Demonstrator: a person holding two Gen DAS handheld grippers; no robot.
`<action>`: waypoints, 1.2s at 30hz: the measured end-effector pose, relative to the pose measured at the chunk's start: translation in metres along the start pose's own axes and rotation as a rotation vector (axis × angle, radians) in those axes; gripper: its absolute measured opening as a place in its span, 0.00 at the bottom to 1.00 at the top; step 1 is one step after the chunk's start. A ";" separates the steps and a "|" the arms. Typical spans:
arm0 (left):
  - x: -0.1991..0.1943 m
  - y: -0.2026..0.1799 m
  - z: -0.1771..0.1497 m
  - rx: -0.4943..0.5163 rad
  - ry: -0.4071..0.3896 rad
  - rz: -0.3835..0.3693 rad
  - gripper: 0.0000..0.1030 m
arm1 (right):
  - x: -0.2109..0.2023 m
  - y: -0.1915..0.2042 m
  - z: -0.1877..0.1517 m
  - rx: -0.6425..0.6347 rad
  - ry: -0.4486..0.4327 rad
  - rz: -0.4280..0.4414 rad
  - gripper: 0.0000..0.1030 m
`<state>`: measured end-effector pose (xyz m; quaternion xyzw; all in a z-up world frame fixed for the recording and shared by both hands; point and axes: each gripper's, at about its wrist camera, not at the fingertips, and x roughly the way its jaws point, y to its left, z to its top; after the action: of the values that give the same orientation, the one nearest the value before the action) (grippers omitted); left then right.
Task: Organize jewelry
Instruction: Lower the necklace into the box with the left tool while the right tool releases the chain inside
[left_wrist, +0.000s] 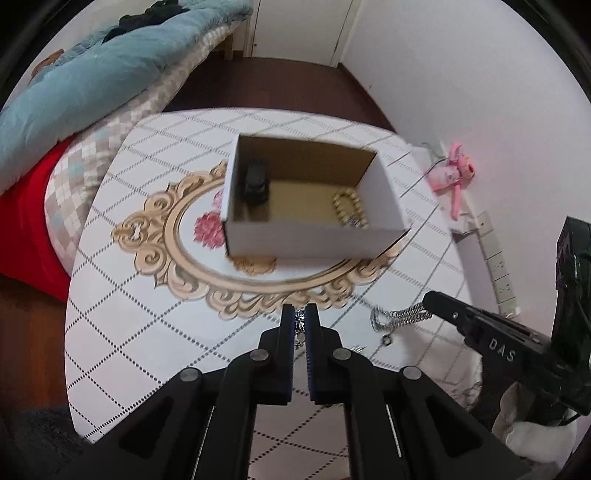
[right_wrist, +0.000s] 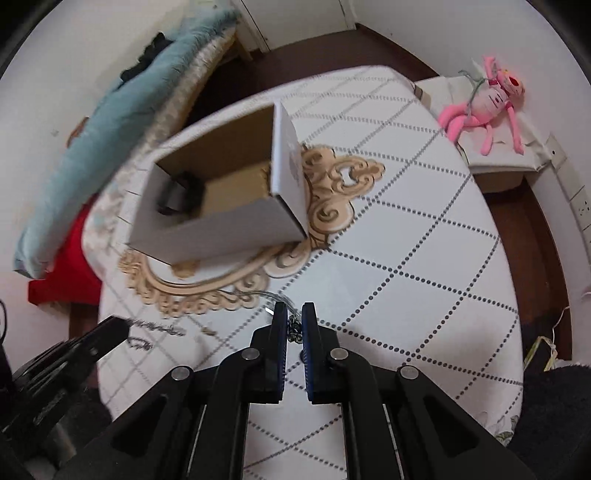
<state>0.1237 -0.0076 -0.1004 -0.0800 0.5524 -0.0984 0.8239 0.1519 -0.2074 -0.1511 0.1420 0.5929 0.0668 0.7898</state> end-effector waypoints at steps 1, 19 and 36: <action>-0.004 -0.002 0.004 -0.001 -0.008 -0.012 0.03 | -0.007 0.002 0.003 -0.004 -0.008 0.011 0.08; -0.006 -0.005 0.128 0.005 -0.012 -0.125 0.03 | -0.060 0.052 0.118 -0.094 -0.106 0.183 0.08; 0.036 0.048 0.150 -0.135 0.070 0.051 0.85 | 0.046 0.074 0.175 -0.110 0.146 0.199 0.09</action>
<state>0.2799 0.0332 -0.0875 -0.1179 0.5883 -0.0428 0.7989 0.3370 -0.1498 -0.1258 0.1513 0.6272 0.1875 0.7407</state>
